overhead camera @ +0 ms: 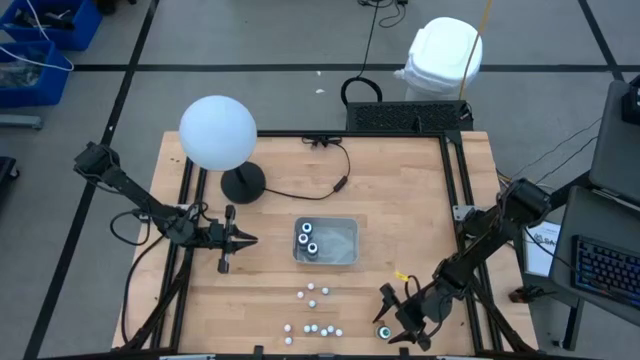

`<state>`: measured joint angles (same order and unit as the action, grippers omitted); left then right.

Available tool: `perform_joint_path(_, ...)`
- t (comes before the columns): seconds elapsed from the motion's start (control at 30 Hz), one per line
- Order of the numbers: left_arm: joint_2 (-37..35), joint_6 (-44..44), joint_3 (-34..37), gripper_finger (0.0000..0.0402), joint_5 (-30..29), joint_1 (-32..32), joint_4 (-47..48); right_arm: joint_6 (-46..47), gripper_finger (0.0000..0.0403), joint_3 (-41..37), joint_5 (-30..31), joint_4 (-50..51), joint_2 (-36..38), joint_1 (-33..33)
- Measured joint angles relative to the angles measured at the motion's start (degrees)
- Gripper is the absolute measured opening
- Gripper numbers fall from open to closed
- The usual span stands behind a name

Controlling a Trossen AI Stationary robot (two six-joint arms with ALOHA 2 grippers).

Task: Pick & Place food coloring
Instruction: Put the big green food coloring bottle into the gray bin

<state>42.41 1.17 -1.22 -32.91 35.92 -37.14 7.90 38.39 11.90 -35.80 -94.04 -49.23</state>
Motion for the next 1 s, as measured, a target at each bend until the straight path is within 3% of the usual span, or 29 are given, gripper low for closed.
perform_joint_path(0.33, 0.0, 0.0, 0.0, 0.0037, 0.0, 0.0, 0.1, 0.0, 0.0221, 0.0, -0.1, -0.6, -0.5, 0.0)
perform_joint_path(0.7, 0.0, 0.2, 0.0, 0.0037, 0.0, 0.0, 0.1, 0.3, 0.0111, 0.1, -0.2, 1.9, -0.3, 0.0)
perform_joint_path(0.87, 0.0, 0.2, 0.0, 0.0037, 0.0, 0.0, 0.1, -3.8, 0.0110, 0.1, -0.2, 0.7, 0.1, 0.0)
perform_joint_path(1.0, 0.0, 0.2, 0.0, 0.0037, 0.0, 0.0, 0.1, -7.6, 0.0110, 2.1, -0.2, 4.3, 4.9, 2.1)
